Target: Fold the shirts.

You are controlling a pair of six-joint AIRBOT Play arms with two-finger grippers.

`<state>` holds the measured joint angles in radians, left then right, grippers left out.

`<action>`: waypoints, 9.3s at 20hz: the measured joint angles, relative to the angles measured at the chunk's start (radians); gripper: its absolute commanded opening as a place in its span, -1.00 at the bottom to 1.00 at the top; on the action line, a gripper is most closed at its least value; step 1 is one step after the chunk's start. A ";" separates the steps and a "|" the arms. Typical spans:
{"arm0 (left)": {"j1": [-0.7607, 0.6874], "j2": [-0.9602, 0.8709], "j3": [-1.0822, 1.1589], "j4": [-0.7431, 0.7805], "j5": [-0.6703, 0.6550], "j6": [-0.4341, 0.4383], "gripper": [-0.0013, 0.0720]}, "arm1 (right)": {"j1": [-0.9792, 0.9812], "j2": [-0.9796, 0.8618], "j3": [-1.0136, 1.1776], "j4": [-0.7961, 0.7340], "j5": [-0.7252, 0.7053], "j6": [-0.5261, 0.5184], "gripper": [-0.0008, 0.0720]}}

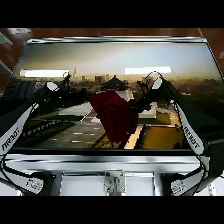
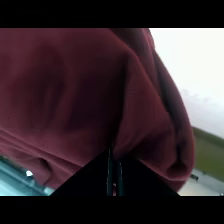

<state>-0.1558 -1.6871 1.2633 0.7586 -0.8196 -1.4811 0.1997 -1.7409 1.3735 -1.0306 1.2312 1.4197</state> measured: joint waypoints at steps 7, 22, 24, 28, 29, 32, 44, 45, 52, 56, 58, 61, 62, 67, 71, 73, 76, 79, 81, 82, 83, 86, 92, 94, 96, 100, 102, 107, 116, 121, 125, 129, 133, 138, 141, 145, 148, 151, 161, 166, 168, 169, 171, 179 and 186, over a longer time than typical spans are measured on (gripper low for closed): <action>0.022 0.295 0.075 0.008 -0.003 0.149 -0.89 | -0.063 0.277 0.075 -0.022 0.016 -0.091 -0.82; 0.206 0.949 0.262 0.011 0.083 0.187 -0.89 | -0.117 0.932 0.266 -0.064 -0.243 -0.190 -0.82; 0.207 0.962 0.257 0.017 0.016 0.187 -0.89 | -0.117 0.951 0.267 -0.079 -0.272 -0.190 -0.82; 0.209 0.973 0.167 0.080 -0.163 0.185 -0.89 | -0.117 0.921 0.268 -0.124 -0.257 -0.191 -0.82; 0.209 0.975 0.126 0.102 -0.197 0.178 -0.89 | -0.117 0.898 0.268 -0.138 -0.236 -0.191 -0.82; 0.205 0.983 -0.032 0.148 -0.264 0.153 -0.89 | -0.117 0.782 0.258 -0.151 -0.136 -0.192 -0.82; 0.042 0.973 -0.463 0.179 -0.196 0.111 -0.89 | -0.116 0.198 0.151 0.100 -0.071 -0.169 0.84; 0.037 0.969 -0.472 0.181 -0.182 0.107 -0.88 | -0.120 0.182 0.151 0.100 -0.071 -0.163 0.84; 0.026 0.954 -0.492 0.208 -0.145 0.098 -0.88 | -0.298 0.182 0.113 -0.011 0.182 -0.140 0.79; 0.026 0.953 -0.494 0.212 -0.140 0.097 -0.88 | -0.359 0.184 -0.075 0.045 0.244 -0.129 0.79; 0.026 0.953 -0.494 0.213 -0.139 0.096 -0.88 | -0.351 0.185 -0.182 0.097 0.180 -0.117 0.79; 0.026 0.953 -0.494 0.212 -0.137 0.087 -0.88 | -0.306 0.183 -0.285 0.144 0.064 -0.098 0.79; 0.026 0.953 -0.494 0.212 -0.137 0.085 -0.88 | -0.288 0.180 -0.304 0.153 0.032 -0.095 0.79; 0.026 0.953 -0.494 0.211 -0.124 0.082 -0.88 | -0.191 0.135 -0.346 0.166 -0.064 -0.069 0.79; 0.026 0.953 -0.494 0.211 -0.118 0.081 -0.88 | -0.133 0.105 -0.352 0.176 -0.093 -0.034 0.78; 0.026 0.953 -0.494 0.211 -0.117 0.081 -0.88 | -0.109 0.092 -0.354 0.174 -0.112 -0.016 -0.05; 0.026 0.953 -0.494 0.212 -0.115 0.081 -0.88 | -0.090 0.083 -0.356 0.158 -0.133 0.002 -0.82; 0.026 0.953 -0.494 0.217 -0.106 0.081 -0.88 | -0.082 0.109 -0.354 0.161 -0.112 -0.015 -0.82; 0.032 0.953 -0.487 0.219 -0.095 0.080 -0.89 | -0.082 0.165 -0.348 0.164 -0.094 -0.061 -0.82; 0.039 0.954 -0.476 0.220 -0.091 0.080 -0.89 | -0.083 0.208 -0.338 0.165 -0.083 -0.098 -0.82; 0.048 0.957 -0.455 0.221 -0.087 0.080 -0.89 | -0.087 0.254 -0.321 0.166 -0.068 -0.132 -0.82; 0.081 0.975 -0.331 0.222 -0.085 0.082 -0.88 | -0.118 0.443 -0.214 0.165 -0.014 -0.213 -0.82; 0.134 1.009 0.152 0.221 -0.080 0.113 -0.88 | -0.228 0.874 0.143 0.131 -0.163 -0.265 -0.82; 0.139 1.017 0.312 0.219 -0.080 0.116 -0.88 | -0.253 0.987 0.233 0.061 -0.294 -0.243 -0.82; 0.142 1.029 0.434 0.219 -0.079 0.116 -0.88 | -0.266 1.073 0.301 -0.018 -0.388 -0.196 -0.82; 0.144 1.062 0.546 0.231 -0.097 0.119 -0.88 | -0.277 1.162 0.365 -0.120 -0.443 -0.119 -0.82; 0.144 1.072 0.566 0.251 -0.148 0.115 -0.88 | -0.279 1.180 0.378 -0.145 -0.460 -0.102 -0.82; 0.144 1.078 0.490 0.333 -0.352 0.079 -0.88 | -0.280 1.134 0.388 -0.211 -0.449 -0.082 -0.82; 0.144 0.980 -0.006 0.515 -0.403 0.016 -0.88 | -0.280 0.670 0.320 -0.262 -0.077 -0.072 -0.82; 0.144 0.780 -0.123 0.514 -0.217 0.010 -0.88 | -0.280 0.376 0.294 -0.234 -0.192 0.039 -0.82; 0.144 0.599 -0.145 0.394 0.005 0.010 -0.88 | -0.275 0.238 0.290 -0.159 -0.401 0.158 -0.82; 0.143 0.435 -0.151 0.253 0.126 0.009 -0.85 | -0.274 0.149 0.288 -0.127 -0.513 0.198 -0.82; 0.138 0.314 -0.152 0.161 0.121 0.002 0.79 | -0.260 0.079 0.288 -0.124 -0.450 0.211 0.62; 0.217 0.272 -0.089 0.136 -0.088 -0.002 0.82 | -0.280 0.101 0.289 -0.148 -0.303 0.151 0.89; 0.310 0.268 -0.056 0.202 -0.359 0.006 0.81 | -0.332 0.150 0.288 -0.306 -0.065 0.039 0.54; 0.342 0.330 -0.235 0.247 -0.573 0.010 0.82 | -0.488 0.203 0.169 -0.325 0.232 -0.036 0.80; 0.329 0.395 -0.436 0.200 -0.541 0.047 0.82 | -0.587 0.250 -0.009 -0.118 0.307 -0.083 0.87; 0.317 0.420 -0.588 0.138 -0.467 0.080 0.82 | -0.626 0.277 -0.154 -0.004 0.345 -0.130 0.87; 0.183 0.426 -0.711 -0.050 -0.162 0.134 0.09 | -0.634 0.293 -0.282 0.011 0.322 -0.175 0.87; 0.140 0.409 -0.715 -0.106 -0.106 0.140 -0.88 | -0.571 0.293 -0.368 -0.032 0.236 -0.162 0.88; 0.134 0.407 -0.711 -0.113 -0.106 0.146 -0.88 | -0.523 0.293 -0.415 -0.035 0.186 -0.160 0.87; 0.133 0.408 -0.710 -0.116 -0.107 0.150 -0.88 | -0.498 0.293 -0.435 -0.037 0.160 -0.160 0.87; 0.132 0.412 -0.706 -0.120 -0.108 0.154 -0.88 | -0.449 0.293 -0.468 -0.038 0.109 -0.159 0.87; 0.130 0.417 -0.702 -0.123 -0.112 0.177 -0.88 | -0.349 0.293 -0.505 0.016 -0.020 -0.145 0.58; 0.130 0.417 -0.698 -0.123 -0.113 0.189 -0.88 | -0.340 0.293 -0.507 0.026 -0.024 -0.124 0.88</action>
<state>-0.0257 -1.2697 0.5648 0.6353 -0.9321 -1.2922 -0.1402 -1.4479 0.8665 -1.0046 1.2072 1.2953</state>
